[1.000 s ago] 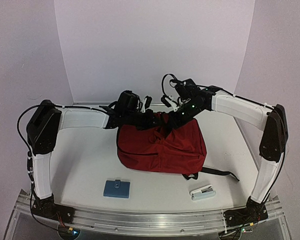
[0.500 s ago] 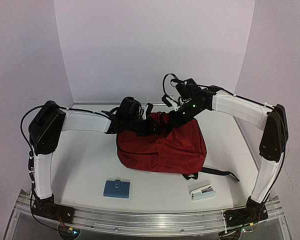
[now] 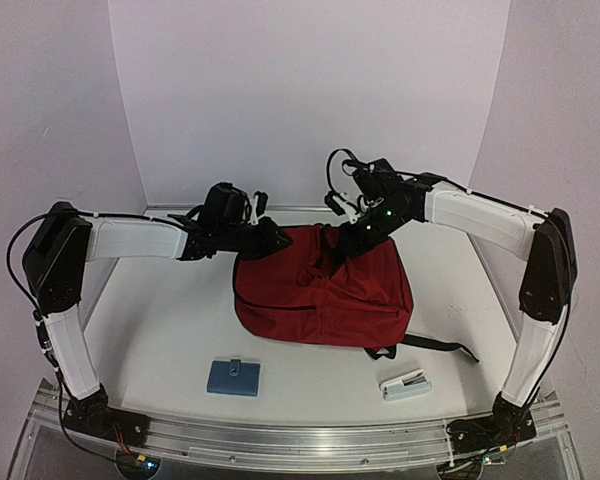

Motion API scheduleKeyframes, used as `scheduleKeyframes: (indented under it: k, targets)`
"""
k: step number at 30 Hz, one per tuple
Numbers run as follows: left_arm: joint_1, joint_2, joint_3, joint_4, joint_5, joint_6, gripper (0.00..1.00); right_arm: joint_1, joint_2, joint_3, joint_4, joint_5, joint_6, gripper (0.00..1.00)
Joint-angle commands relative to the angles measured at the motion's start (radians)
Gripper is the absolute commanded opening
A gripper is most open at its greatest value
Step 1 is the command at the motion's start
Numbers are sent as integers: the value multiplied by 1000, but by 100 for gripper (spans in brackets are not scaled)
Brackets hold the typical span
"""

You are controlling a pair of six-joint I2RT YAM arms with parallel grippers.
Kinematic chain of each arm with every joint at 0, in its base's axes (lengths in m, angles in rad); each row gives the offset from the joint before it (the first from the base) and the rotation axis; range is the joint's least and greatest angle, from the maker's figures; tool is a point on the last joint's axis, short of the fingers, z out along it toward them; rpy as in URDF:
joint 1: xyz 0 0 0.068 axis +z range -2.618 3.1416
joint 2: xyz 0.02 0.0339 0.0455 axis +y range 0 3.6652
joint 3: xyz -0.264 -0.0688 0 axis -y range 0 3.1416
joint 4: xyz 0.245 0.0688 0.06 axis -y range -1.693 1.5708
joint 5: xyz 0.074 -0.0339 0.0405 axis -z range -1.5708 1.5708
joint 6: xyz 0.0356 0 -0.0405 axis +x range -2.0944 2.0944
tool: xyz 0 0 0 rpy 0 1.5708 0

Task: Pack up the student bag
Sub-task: Adjust the student bag at the center of the board.

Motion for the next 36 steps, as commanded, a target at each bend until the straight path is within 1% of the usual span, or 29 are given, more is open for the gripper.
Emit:
scheduleKeyframes:
  k: [1,6,9,15,22,26,28,31,36]
  targets:
    - [-11,75,81,-34,33,7,20,-10,-70,11,13,8,10,0]
    - [-38,140,169,-44,76,42,18,-10,-69,14,14,2,10,0]
    - [-64,181,234,-64,98,73,17,-11,-62,16,14,-10,43,0]
    - [-104,228,321,-100,126,102,17,-10,-53,21,15,-30,49,0]
    - [-105,275,329,-80,165,71,15,-11,-61,27,18,-49,50,0]
    - [-105,242,290,-27,173,72,17,-10,-64,21,20,-40,47,0]
    - [-105,233,296,-40,173,77,18,-11,-63,16,22,-42,47,0]
    - [-105,262,346,-114,165,87,18,-11,-63,15,25,-47,53,0]
    - [-114,336,393,-111,204,65,16,-12,-75,16,27,-47,51,0]
